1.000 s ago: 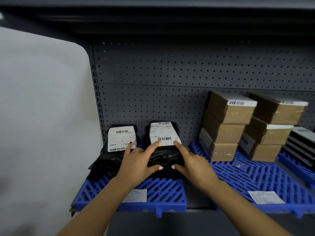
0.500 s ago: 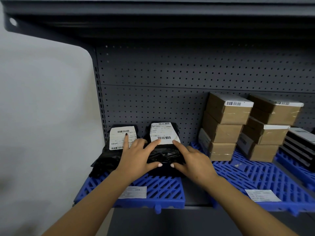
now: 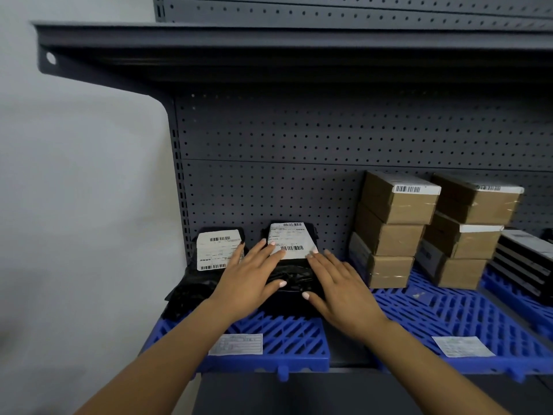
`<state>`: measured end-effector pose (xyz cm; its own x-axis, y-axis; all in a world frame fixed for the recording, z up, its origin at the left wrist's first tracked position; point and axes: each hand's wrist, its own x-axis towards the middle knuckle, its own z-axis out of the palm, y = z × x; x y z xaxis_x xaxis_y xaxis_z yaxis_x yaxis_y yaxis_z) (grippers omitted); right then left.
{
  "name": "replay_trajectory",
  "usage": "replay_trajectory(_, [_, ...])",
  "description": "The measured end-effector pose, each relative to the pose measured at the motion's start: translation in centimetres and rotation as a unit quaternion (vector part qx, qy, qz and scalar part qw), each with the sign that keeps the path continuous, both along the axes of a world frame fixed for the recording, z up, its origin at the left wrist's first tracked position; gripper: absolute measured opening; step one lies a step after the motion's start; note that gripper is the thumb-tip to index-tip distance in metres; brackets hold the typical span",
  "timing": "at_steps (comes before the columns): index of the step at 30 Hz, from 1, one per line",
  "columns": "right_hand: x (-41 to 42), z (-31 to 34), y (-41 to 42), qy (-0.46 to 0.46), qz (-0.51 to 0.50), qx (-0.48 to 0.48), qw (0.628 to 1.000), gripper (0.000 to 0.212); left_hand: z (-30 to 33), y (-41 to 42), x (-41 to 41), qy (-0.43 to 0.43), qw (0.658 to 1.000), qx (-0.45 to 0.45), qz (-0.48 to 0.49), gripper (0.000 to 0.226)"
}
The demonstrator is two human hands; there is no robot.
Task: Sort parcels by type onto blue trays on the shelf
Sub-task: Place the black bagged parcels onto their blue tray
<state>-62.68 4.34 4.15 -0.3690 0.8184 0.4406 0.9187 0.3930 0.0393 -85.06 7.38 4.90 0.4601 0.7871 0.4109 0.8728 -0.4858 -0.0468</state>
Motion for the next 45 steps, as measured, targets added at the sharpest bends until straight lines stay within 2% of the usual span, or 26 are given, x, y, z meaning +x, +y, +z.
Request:
replay_trajectory(9, [0.5, 0.5, 0.8, -0.006, 0.029, -0.034, 0.999, 0.063, 0.2, -0.2, 0.1, 0.007, 1.0, -0.006, 0.004, 0.088])
replay_trajectory(18, [1.2, 1.1, 2.1, -0.008, 0.045, -0.047, 0.998, 0.051, 0.3, -0.2, 0.7, -0.017, 0.999, -0.021, 0.029, 0.076])
replay_trajectory(23, [1.1, 0.4, 3.2, 0.015, 0.041, -0.028, 0.999, 0.048, 0.4, 0.6, 1.4, -0.032, 0.997, -0.036, 0.053, 0.059])
replay_trajectory(31, [1.1, -0.4, 4.0, 0.03, 0.049, 0.033, 0.998, 0.046, 0.7, 0.4, 1.7, -0.032, 0.996, -0.045, 0.069, 0.058])
replay_trajectory(33, [1.1, -0.4, 3.9, 0.028, 0.053, 0.028, 0.998, 0.051, 0.8, 0.4, 1.8, -0.025, 0.996, -0.046, 0.076, 0.059])
replay_trajectory(40, [1.2, 0.7, 3.7, -0.003, 0.058, 0.018, 0.998, 0.055, 0.4, -0.3, 3.0, 0.025, 0.99, 0.019, 0.137, 0.058])
replay_trajectory(45, [1.5, 1.1, 3.6, -0.005, 0.064, 0.006, 0.998, 0.054, -0.1, -0.6, 3.5, 0.014, 0.986, 0.053, 0.158, 0.058])
